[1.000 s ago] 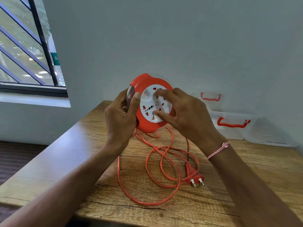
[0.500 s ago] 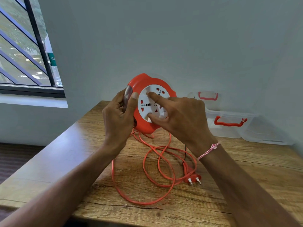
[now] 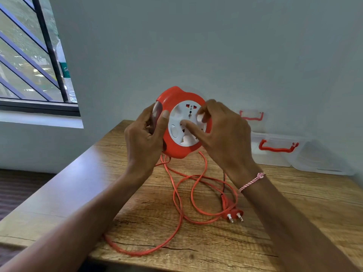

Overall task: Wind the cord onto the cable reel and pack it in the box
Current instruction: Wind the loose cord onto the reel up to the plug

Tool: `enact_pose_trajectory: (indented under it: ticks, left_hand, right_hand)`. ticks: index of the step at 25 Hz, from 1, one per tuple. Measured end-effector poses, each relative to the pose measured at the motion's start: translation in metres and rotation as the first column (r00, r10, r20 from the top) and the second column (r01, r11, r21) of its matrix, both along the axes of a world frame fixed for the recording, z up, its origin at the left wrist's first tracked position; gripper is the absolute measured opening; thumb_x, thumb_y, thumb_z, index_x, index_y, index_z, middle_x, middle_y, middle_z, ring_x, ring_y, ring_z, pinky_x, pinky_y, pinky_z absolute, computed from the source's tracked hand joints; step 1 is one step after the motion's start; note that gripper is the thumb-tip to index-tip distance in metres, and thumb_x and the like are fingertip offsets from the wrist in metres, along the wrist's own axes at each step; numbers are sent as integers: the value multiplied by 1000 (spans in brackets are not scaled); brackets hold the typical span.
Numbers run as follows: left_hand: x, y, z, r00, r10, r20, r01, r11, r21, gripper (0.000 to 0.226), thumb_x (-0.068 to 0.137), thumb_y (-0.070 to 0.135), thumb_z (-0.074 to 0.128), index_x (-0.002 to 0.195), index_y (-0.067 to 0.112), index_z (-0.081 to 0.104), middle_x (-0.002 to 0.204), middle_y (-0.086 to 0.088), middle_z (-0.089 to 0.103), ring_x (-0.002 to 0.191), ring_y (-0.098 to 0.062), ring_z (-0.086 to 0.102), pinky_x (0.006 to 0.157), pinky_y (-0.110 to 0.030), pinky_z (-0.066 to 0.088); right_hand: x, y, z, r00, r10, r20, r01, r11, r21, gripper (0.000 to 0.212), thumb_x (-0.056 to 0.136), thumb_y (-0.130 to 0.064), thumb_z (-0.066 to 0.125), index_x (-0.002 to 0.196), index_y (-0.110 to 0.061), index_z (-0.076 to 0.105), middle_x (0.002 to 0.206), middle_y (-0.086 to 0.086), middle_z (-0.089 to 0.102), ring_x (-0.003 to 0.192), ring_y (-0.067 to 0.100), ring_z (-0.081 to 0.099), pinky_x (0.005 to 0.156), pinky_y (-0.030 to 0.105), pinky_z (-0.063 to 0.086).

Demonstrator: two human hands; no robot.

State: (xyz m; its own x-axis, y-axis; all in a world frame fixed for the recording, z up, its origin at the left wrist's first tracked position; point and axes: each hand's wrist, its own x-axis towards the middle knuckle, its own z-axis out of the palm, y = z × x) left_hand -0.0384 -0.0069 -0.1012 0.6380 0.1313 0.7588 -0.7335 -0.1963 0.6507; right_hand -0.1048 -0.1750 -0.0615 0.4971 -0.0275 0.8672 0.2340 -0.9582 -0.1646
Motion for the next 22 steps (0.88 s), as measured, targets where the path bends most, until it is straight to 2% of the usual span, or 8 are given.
enact_pose_trajectory:
  ticks: [4, 7, 9, 12, 15, 17, 19, 22]
  left_hand:
    - [3, 4, 3, 1000, -16, -13, 16, 1000, -23, 35, 103, 54, 55, 117, 25, 71, 84, -17, 73, 72, -32, 71, 60, -54, 59]
    - [4, 5, 3, 999, -36, -8, 36, 999, 0, 32, 102, 55, 56, 120, 32, 68, 90, -19, 75, 78, -36, 74, 63, -58, 61]
    - [4, 5, 2, 999, -32, 2, 32, 999, 29, 35, 102, 57, 55, 121, 31, 69, 88, -19, 75, 76, -37, 74, 61, -57, 60]
    - [4, 4, 1, 999, -40, 16, 40, 998, 45, 41, 101, 65, 52, 113, 29, 70, 82, -21, 72, 70, -39, 70, 58, -56, 57]
    - [4, 2, -2, 998, -58, 25, 56, 996, 71, 51, 101, 67, 52, 117, 23, 72, 80, -19, 72, 68, -35, 70, 58, -54, 57]
    - [3, 1, -3, 997, -80, 24, 77, 993, 84, 50, 101, 62, 54, 128, 24, 70, 87, -16, 77, 75, -31, 76, 63, -55, 62]
    - [4, 1, -3, 996, -92, 11, 91, 993, 77, 51, 101, 60, 55, 132, 22, 69, 92, -11, 79, 80, -25, 79, 66, -54, 64]
    - [5, 2, -3, 996, -88, -6, 89, 994, 68, 50, 100, 58, 56, 131, 21, 70, 94, -4, 80, 81, -19, 79, 67, -52, 65]
  right_hand:
    - [3, -11, 2, 995, 50, -85, -78, 929, -362, 58, 99, -58, 58, 151, -34, 48, 117, 0, 73, 78, 24, 73, 58, 30, 56]
    - [6, -12, -3, 996, 3, -85, -43, 880, -473, 60, 101, -57, 52, 157, -39, 38, 108, 2, 75, 74, 27, 72, 56, 31, 54]
    - [5, -12, -4, 998, 14, -60, -40, 889, -456, 59, 98, -59, 59, 152, -38, 48, 96, 3, 78, 69, 26, 72, 56, 31, 54]
    - [4, -9, -6, 1000, 0, 7, 2, 948, -319, 63, 87, -71, 65, 136, -33, 66, 75, 2, 77, 61, 23, 70, 58, 32, 56]
    - [3, 5, -8, 997, 43, -59, -38, 996, 76, 64, 79, -78, 65, 114, -24, 67, 78, -3, 75, 65, 17, 71, 57, 29, 57]
    - [6, 12, -11, 988, 88, -129, -42, 945, 324, 57, 78, -74, 71, 104, -24, 59, 83, -6, 72, 66, 10, 70, 51, 17, 51]
    - [10, 15, -14, 966, 173, -195, -50, 858, 511, 54, 79, -72, 72, 100, -25, 54, 85, -5, 75, 63, 9, 73, 51, 20, 56]
    - [8, 16, -14, 969, 150, -195, -34, 867, 496, 51, 83, -70, 71, 100, -24, 57, 81, -6, 73, 63, 7, 70, 53, 19, 51]
